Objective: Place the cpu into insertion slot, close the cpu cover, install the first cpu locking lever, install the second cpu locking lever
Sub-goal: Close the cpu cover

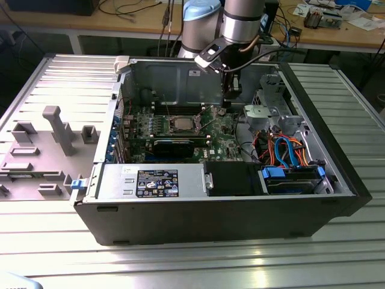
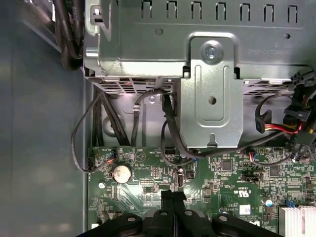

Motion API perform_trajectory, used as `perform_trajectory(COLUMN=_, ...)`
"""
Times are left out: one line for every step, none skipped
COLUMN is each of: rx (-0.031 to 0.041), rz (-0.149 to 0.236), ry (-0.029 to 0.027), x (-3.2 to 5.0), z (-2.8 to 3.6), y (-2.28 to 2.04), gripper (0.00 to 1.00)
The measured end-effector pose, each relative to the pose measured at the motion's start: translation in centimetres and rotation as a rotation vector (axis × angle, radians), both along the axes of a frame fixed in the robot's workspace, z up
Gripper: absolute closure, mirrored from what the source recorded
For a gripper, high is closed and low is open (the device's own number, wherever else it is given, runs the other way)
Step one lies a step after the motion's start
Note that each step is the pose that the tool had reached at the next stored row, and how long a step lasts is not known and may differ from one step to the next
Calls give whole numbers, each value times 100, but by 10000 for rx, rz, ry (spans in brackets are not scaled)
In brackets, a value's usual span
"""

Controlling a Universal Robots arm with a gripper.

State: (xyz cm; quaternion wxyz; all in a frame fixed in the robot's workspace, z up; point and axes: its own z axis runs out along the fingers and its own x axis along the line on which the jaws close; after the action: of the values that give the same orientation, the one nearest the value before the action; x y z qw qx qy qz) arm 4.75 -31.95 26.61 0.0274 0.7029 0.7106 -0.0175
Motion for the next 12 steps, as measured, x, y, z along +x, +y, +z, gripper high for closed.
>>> perform_trajectory(rx=0, rz=2, ry=1, x=0, z=-16, y=5, gripper=89)
perform_trajectory(rx=0, rz=2, ry=1, x=1, z=-34, y=8, gripper=89)
perform_trajectory(rx=-2, rz=2, ry=4, x=0, z=-66, y=9, gripper=89)
perform_trajectory(rx=-1, rz=6, ry=6, x=0, z=-103, y=9, gripper=89)
perform_trajectory(rx=-1, rz=7, ry=6, x=0, z=-118, y=8, gripper=89)
perform_trajectory(rx=-1, rz=8, ry=7, x=0, z=-129, y=9, gripper=89)
perform_trajectory(rx=-1, rz=8, ry=8, x=0, z=-137, y=8, gripper=89)
perform_trajectory(rx=0, rz=8, ry=9, x=0, z=-152, y=9, gripper=89)
perform_trajectory(rx=-1, rz=8, ry=9, x=0, z=-157, y=9, gripper=89)
perform_trajectory(rx=-1, rz=8, ry=10, x=0, z=-162, y=9, gripper=89)
perform_trajectory(rx=-4, rz=7, ry=11, x=-6, z=-163, y=8, gripper=89)
perform_trajectory(rx=-3, rz=8, ry=10, x=-10, z=-164, y=8, gripper=89)
